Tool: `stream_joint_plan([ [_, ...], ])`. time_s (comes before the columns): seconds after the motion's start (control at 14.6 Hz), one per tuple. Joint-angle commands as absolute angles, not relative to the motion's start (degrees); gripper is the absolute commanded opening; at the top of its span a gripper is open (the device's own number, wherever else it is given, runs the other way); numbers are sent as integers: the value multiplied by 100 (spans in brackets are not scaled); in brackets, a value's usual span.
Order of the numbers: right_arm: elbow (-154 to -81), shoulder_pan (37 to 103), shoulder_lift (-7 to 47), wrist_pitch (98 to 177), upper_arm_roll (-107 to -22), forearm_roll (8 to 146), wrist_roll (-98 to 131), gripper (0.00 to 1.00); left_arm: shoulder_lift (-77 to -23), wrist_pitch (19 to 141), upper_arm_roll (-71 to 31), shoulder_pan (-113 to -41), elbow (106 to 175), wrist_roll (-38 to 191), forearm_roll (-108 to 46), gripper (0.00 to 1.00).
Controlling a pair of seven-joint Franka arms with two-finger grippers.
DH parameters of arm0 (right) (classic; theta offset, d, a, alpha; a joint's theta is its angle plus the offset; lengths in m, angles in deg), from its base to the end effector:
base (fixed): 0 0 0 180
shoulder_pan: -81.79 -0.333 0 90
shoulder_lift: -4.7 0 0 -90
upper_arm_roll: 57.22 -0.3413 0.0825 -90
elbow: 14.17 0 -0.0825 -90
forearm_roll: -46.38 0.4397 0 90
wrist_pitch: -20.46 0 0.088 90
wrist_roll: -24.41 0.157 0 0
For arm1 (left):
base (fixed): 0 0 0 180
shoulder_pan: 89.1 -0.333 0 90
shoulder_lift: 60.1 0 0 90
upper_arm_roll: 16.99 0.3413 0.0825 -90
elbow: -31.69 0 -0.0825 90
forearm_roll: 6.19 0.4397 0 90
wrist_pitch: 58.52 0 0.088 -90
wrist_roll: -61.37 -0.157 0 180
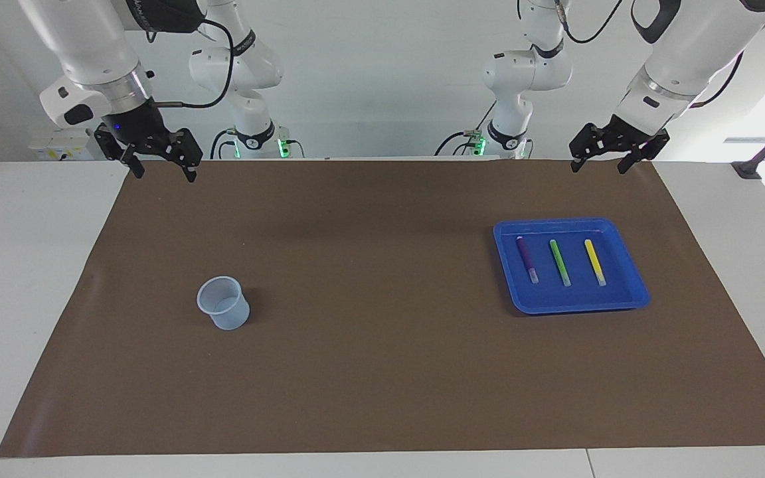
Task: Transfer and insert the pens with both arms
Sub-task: 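Move the left gripper over the purple pen in the blue tray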
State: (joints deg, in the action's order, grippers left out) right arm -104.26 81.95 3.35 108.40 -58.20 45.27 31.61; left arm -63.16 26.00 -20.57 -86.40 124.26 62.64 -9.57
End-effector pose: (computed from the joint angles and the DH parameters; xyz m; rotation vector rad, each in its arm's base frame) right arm 0.5980 0.0056 0.6101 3.1159 -0.1746 -0.0196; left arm 0.5726 -0.0736 0.6006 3.0855 -0.1394 -0.1401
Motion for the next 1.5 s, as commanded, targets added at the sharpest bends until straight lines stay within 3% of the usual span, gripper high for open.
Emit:
stream_joint_plan([
  [0.0, -10425, 8267, 329, 10941, -5845, 4524, 3048, 100, -6361, 2454, -1989, -8585, 12415, 6304, -997, 100],
  [0.75, -10443, 8258, 329, 11003, -5827, 4533, 3065, 100, -6414, 2523, -1989, -8576, 12521, 6313, -997, 100],
  [1.09, -10443, 8258, 329, 11003, -5827, 4533, 3083, 100, -6765, 3471, -1989, -8567, 13469, 6375, -997, 100],
  [1.44, -10443, 8267, 329, 11011, -5836, 4533, 3091, 100, -6108, 4402, -1989, -8576, 13794, 6305, -997, 100],
])
